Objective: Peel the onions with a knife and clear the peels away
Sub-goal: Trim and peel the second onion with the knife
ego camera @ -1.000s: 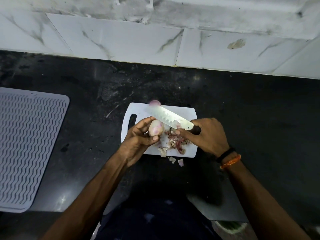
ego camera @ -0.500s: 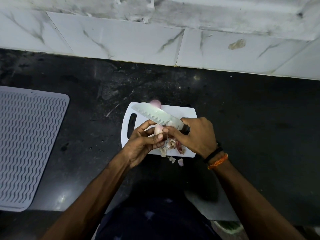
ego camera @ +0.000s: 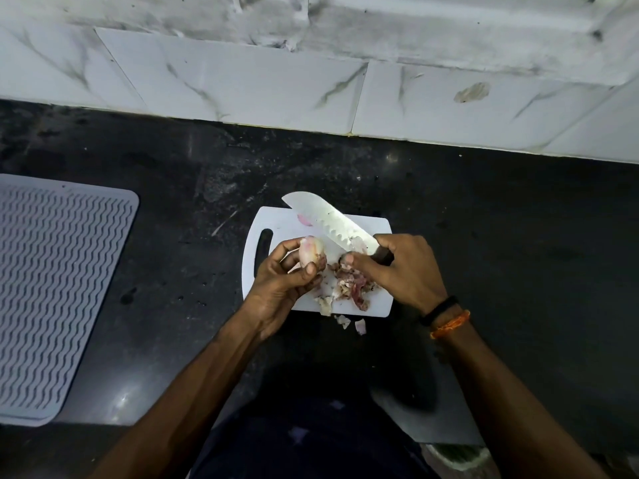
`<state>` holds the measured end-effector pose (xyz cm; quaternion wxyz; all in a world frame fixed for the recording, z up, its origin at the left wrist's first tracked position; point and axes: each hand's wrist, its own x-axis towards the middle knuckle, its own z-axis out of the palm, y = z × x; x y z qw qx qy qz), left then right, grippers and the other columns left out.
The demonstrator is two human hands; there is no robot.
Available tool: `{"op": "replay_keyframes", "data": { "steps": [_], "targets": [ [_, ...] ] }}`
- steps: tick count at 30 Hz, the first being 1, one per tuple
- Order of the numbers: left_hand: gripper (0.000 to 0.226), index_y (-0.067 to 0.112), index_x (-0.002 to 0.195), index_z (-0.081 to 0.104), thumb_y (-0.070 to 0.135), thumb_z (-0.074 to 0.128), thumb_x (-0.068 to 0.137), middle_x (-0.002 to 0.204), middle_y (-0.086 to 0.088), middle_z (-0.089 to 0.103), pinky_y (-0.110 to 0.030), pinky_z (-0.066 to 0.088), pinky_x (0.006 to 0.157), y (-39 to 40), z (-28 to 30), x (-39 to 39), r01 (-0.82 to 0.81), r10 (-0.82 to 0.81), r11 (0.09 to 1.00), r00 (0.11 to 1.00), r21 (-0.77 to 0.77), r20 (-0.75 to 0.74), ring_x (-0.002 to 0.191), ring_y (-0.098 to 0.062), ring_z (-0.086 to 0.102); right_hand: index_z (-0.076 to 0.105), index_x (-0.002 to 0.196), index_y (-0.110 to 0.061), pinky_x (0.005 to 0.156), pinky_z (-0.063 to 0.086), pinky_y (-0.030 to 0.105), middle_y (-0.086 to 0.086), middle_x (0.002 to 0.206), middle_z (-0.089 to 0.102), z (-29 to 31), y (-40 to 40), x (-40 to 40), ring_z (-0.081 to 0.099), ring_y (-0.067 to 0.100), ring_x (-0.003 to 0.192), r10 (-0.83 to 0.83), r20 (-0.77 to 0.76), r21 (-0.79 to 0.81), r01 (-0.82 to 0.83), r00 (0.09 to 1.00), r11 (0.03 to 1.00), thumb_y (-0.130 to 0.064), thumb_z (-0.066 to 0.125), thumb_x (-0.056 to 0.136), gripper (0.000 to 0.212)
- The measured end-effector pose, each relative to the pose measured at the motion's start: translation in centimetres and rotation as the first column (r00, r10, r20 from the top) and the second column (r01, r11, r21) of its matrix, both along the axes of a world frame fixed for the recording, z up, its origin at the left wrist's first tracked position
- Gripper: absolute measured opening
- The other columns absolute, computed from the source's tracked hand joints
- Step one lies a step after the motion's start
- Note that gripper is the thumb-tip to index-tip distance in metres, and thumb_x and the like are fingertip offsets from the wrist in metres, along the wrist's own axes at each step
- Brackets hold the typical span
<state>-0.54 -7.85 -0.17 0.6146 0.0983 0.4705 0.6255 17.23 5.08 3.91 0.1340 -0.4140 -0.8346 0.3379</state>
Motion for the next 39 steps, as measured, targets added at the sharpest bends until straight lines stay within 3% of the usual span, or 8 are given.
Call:
{"op": "replay_keyframes", "data": {
  "steps": [2, 5, 8, 12, 20, 25, 31, 39],
  "targets": [
    [0.063, 0.013, 0.119, 0.063, -0.01, 0.081, 0.063, 0.112, -0.006, 0.073, -0.036, 0.058, 0.086, 0.1, -0.1, 0.1, 0.01, -0.009, 1.0, 0.999, 0.029, -0.043, 0.101, -0.025, 0.069, 0.059, 0.061, -0.017, 0.048, 0.041, 0.031, -0.01, 0.055, 0.06, 0.0, 0.1, 0.0, 0.056, 0.01, 0.05, 0.019, 0.083, 0.022, -0.021, 0.996, 1.0, -0.07, 0.067, 0.076, 0.055],
    [0.064, 0.017, 0.114, 0.067, -0.001, 0.087, 0.056, 0.113, -0.003, 0.073, -0.039, 0.057, 0.083, 0.2, -0.3, 0.0, 0.027, -0.019, 0.998, 0.991, 0.057, -0.131, 0.101, -0.023, 0.066, 0.053, 0.058, -0.018, 0.046, 0.036, 0.029, -0.007, 0.052, 0.056, -0.1, -0.1, -0.3, 0.052, 0.011, 0.047, 0.033, 0.11, 0.068, -0.041, 0.993, 0.997, -0.082, 0.051, 0.073, 0.065],
    [0.064, 0.022, 0.109, 0.07, 0.005, 0.09, 0.05, 0.11, -0.001, 0.072, -0.04, 0.055, 0.084, 0.2, -0.6, -0.1, 0.016, -0.007, 0.999, 0.981, 0.048, -0.195, 0.097, -0.019, 0.065, 0.041, 0.053, -0.021, 0.046, 0.026, 0.025, -0.008, 0.046, 0.044, 0.1, -0.3, -0.5, 0.043, 0.009, 0.042, 0.038, 0.114, 0.133, -0.053, 0.993, 0.99, -0.077, 0.055, 0.081, 0.064],
    [0.056, 0.014, 0.105, 0.069, -0.009, 0.084, 0.055, 0.099, 0.001, 0.073, -0.037, 0.056, 0.084, 0.1, -0.6, 0.0, 0.021, -0.007, 0.998, 0.967, 0.052, -0.256, 0.093, -0.014, 0.066, 0.029, 0.052, -0.029, 0.048, 0.023, 0.023, -0.012, 0.043, 0.031, 0.1, -0.6, -0.7, 0.033, 0.005, 0.041, 0.056, 0.142, 0.248, -0.09, 0.988, 0.964, -0.073, 0.052, 0.086, 0.06],
    [0.065, 0.006, 0.113, 0.069, 0.003, 0.089, 0.052, 0.107, -0.007, 0.073, -0.044, 0.054, 0.089, -0.1, -0.7, -0.2, -0.003, 0.015, 0.999, 0.964, 0.049, -0.265, 0.1, -0.022, 0.065, 0.035, 0.059, -0.029, 0.047, 0.02, 0.019, -0.015, 0.046, 0.033, -0.2, -0.9, -0.8, 0.033, 0.0, 0.041, 0.017, 0.131, 0.351, -0.062, 0.991, 0.934, -0.078, 0.046, 0.084, 0.057],
    [0.059, 0.018, 0.109, 0.074, -0.005, 0.084, 0.055, 0.108, -0.004, 0.074, -0.033, 0.057, 0.085, 0.0, -0.6, -0.3, 0.006, 0.011, 0.998, 0.96, 0.059, -0.279, 0.101, -0.017, 0.065, 0.04, 0.057, -0.023, 0.047, 0.027, 0.022, -0.011, 0.046, 0.041, -0.4, -0.6, -0.5, 0.041, 0.008, 0.041, -0.018, 0.125, 0.336, -0.025, 0.992, 0.942, -0.078, 0.048, 0.082, 0.061],
    [0.061, 0.003, 0.116, 0.069, -0.006, 0.083, 0.058, 0.108, -0.011, 0.073, -0.033, 0.056, 0.083, 0.0, -0.7, -0.3, 0.016, 0.002, 0.998, 0.957, 0.059, -0.29, 0.1, -0.021, 0.065, 0.025, 0.056, -0.032, 0.047, 0.017, 0.018, -0.016, 0.044, 0.028, -0.3, -1.1, -0.6, 0.029, -0.001, 0.04, 0.006, 0.124, 0.349, -0.049, 0.992, 0.936, -0.076, 0.052, 0.083, 0.059],
    [0.041, 0.006, 0.099, 0.073, -0.008, 0.084, 0.062, 0.096, -0.008, 0.074, -0.032, 0.058, 0.081, -0.2, -0.7, 0.0, 0.006, 0.019, 0.995, 0.968, 0.097, -0.252, 0.095, -0.024, 0.069, 0.03, 0.05, -0.029, 0.044, 0.026, 0.019, -0.016, 0.041, 0.027, -0.5, -1.5, -1.0, 0.032, 0.002, 0.039, -0.015, 0.129, 0.386, -0.036, 0.992, 0.922, -0.082, 0.045, 0.082, 0.063]
  ]
}}
